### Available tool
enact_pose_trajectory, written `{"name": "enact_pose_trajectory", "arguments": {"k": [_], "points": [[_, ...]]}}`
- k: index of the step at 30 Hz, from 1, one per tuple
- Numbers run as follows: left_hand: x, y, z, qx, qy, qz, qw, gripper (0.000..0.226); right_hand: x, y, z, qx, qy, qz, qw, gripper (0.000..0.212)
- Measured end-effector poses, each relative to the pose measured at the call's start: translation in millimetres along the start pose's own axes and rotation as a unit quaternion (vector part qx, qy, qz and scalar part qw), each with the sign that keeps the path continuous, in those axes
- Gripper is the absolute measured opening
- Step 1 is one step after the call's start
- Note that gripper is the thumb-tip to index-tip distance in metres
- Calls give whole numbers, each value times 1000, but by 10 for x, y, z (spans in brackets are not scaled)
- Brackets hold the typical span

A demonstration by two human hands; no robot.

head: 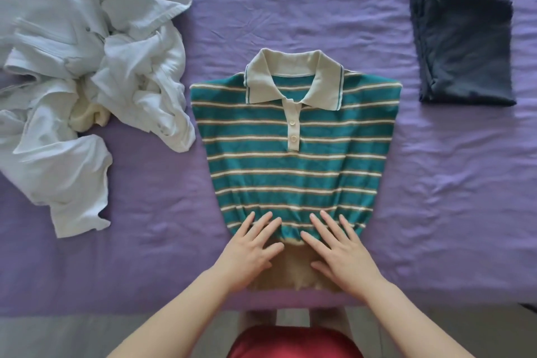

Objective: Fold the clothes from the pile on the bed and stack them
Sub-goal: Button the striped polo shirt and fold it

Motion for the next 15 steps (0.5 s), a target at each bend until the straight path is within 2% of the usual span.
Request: {"name": "enact_pose_trajectory", "arguments": {"k": [2, 5, 10, 12, 15], "points": [[13, -4, 51, -7, -4, -13, 1000, 68, 27, -1, -36, -2, 24, -3, 1000, 61], [-14, -8, 154, -21, -31, -26, 999, 81, -5, -7, -161, 56, 48, -10, 997, 70], [-9, 18, 85, -56, -51, 4, 997, 85, -162, 28, -74, 48, 19, -35, 998, 82], [-95, 21, -48, -29, -38, -15, 999, 73, -197, 95, 13, -6, -8, -63, 998, 71], [-215, 79, -312, 54, -27, -105, 993, 26, -209, 270, 91, -72, -14, -112, 991, 37]]}}
Point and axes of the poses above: each hand's wrist, its own y-axis away from the middle knuckle, its own x-axis out of the palm, z = x × y, the point moved 7 cm from there along -y, towards the middle knuckle, and after that the axes turned 14 degrees about -z, right-handed, at the moved point
